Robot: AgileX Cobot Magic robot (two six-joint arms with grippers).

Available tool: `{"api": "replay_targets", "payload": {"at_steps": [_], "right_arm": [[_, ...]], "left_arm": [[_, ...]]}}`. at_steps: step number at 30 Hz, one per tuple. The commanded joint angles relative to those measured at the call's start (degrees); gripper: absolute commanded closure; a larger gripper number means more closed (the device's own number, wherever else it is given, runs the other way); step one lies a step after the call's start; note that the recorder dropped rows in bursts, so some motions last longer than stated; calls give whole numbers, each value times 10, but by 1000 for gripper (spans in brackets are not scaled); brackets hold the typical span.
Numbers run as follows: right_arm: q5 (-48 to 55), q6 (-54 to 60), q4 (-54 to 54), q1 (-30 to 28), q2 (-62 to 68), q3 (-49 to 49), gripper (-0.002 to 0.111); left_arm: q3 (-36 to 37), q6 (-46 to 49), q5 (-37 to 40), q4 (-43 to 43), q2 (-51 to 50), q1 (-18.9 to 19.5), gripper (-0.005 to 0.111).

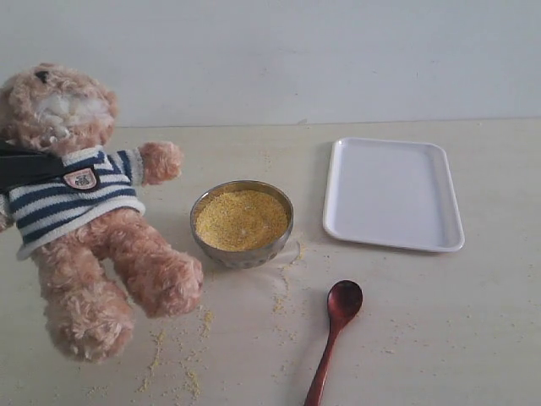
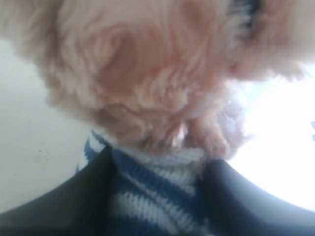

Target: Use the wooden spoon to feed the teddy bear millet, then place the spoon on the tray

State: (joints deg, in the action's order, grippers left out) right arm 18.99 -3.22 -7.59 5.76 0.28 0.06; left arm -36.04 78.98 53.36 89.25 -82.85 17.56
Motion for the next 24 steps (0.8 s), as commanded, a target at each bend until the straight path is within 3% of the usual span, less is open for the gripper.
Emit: {"api": "replay_targets", "payload": {"at_steps": [1,6,14,19,24], "right_arm": [[-6,2,-1,0,-3,-1,108],[-43,3,7,0,-3,-1,108],[-255,-33,193,0,-3,-1,108],[-335,-163,343,0,-3,-1,108],[-422,-258,354,0,-3,-1,108]], "left_arm": [[-7,10,7,44,-1,1,102],[-7,23,0,46,-26,1,102],[-7,23,3,52,-54,1,102],[-7,25,22,40,-54,1,102],[-7,25,34,39,-54,1,102]]}}
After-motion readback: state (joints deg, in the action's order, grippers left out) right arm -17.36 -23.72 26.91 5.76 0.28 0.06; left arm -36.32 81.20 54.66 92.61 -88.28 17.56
